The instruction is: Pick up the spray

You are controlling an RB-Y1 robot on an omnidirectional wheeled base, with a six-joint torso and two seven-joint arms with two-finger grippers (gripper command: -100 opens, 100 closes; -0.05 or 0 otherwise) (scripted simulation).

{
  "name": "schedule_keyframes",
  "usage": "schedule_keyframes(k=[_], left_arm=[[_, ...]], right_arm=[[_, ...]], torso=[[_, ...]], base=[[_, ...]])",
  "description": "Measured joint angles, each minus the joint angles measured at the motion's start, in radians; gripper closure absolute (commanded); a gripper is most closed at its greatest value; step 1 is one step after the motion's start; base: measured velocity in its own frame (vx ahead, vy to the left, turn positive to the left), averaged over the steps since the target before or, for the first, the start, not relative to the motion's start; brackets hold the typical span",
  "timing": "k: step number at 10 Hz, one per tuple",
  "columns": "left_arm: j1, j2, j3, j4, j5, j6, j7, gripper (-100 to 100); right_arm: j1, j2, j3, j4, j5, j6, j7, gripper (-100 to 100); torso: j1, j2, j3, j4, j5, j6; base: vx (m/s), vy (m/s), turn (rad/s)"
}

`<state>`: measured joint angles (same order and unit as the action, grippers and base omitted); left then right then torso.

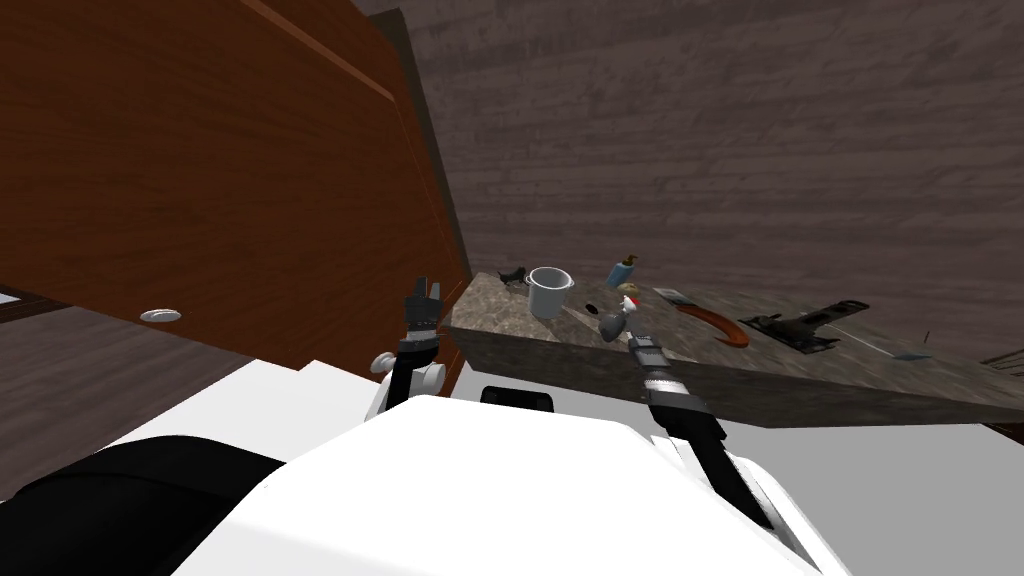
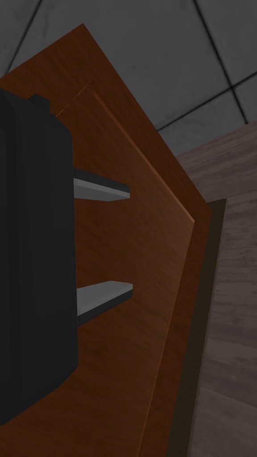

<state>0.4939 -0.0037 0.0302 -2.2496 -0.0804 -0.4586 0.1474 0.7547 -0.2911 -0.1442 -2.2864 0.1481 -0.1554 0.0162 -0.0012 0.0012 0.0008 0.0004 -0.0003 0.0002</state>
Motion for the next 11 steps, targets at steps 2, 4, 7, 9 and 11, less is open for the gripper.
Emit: schedule_keyframes(k=[2, 4, 7, 9, 11], left_arm=[[0.000, 0.000, 0.000, 0.000, 0.000, 0.000, 0.000, 0], [0.000, 0.000, 0.000, 0.000, 0.000, 0.000, 0.000, 0], [0.000, 0.000, 0.000, 0.000, 0.000, 0.000, 0.000, 0], [0.000, 0.000, 0.000, 0.000, 0.000, 0.000, 0.000, 0], [0.000, 0.000, 0.000, 0.000, 0.000, 0.000, 0.000, 0]], right_arm=[[0.024, -0.028, -0.019, 0.016, 0.015, 0.034, 0.010, -100], [0.042, -0.060, -0.035, 0.036, 0.035, 0.078, 0.026, -100], [0.092, -0.119, -0.067, 0.046, 0.056, 0.141, 0.041, -100], [0.140, -0.178, -0.097, 0.072, 0.075, 0.178, 0.055, -100], [0.151, -0.223, -0.105, 0.105, 0.099, 0.209, 0.073, -100]], torso=[[0.000, -0.001, 0.000, 0.000, 0.000, 0.000], [0.000, 0.000, 0.000, 0.000, 0.000, 0.000], [0.000, -0.001, -0.001, 0.000, 0.000, 0.000], [0.000, -0.001, -0.001, 0.000, 0.000, 0.000], [0.001, -0.002, -0.001, -0.001, 0.000, 0.000]], base=[[-0.015, -0.006, 0.142], [-0.017, -0.007, 0.136], [-0.008, -0.002, 0.171], [0.001, 0.002, 0.168], [0.008, 0.005, 0.148]])
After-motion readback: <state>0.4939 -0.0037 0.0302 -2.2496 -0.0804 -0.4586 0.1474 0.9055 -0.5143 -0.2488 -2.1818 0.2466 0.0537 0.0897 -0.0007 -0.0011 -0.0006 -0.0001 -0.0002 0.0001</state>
